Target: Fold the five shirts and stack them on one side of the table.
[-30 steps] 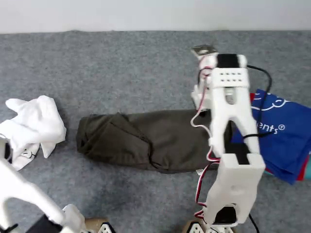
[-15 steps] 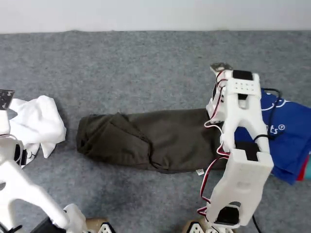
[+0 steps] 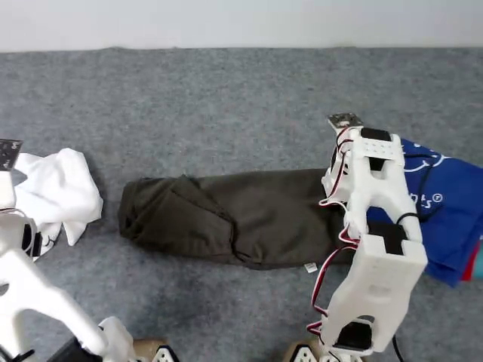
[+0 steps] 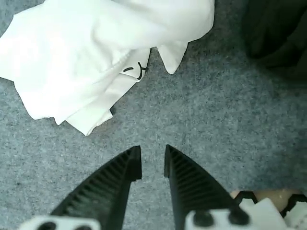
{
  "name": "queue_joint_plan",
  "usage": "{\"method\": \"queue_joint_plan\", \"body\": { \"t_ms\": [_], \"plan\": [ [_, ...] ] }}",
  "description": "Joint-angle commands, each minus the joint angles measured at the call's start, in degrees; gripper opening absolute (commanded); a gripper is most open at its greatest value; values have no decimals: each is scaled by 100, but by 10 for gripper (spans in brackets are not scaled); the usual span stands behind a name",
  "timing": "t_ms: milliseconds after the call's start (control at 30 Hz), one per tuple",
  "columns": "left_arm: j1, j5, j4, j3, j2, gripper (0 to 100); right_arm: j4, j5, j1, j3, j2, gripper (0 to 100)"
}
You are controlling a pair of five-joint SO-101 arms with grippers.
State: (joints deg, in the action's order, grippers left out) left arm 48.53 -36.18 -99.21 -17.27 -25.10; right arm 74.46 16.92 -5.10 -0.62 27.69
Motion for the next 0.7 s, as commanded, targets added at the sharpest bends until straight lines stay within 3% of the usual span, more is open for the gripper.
{"method": "queue_joint_plan", "body": {
  "t_ms": [0,167,400,667],
  "plan": [
    [-35,-70,-132,57,-202,97,13,62,-22,97,207,14],
    [-9,-70,-132,57,-202,97,233,97,-4,97,-4,10],
    [-35,-70,-132,57,-202,97,892,782,127,97,-1174,10],
    [-26,-70,-132,66,-211,97,1956,1240,1024,88,-2202,10]
  ]
}}
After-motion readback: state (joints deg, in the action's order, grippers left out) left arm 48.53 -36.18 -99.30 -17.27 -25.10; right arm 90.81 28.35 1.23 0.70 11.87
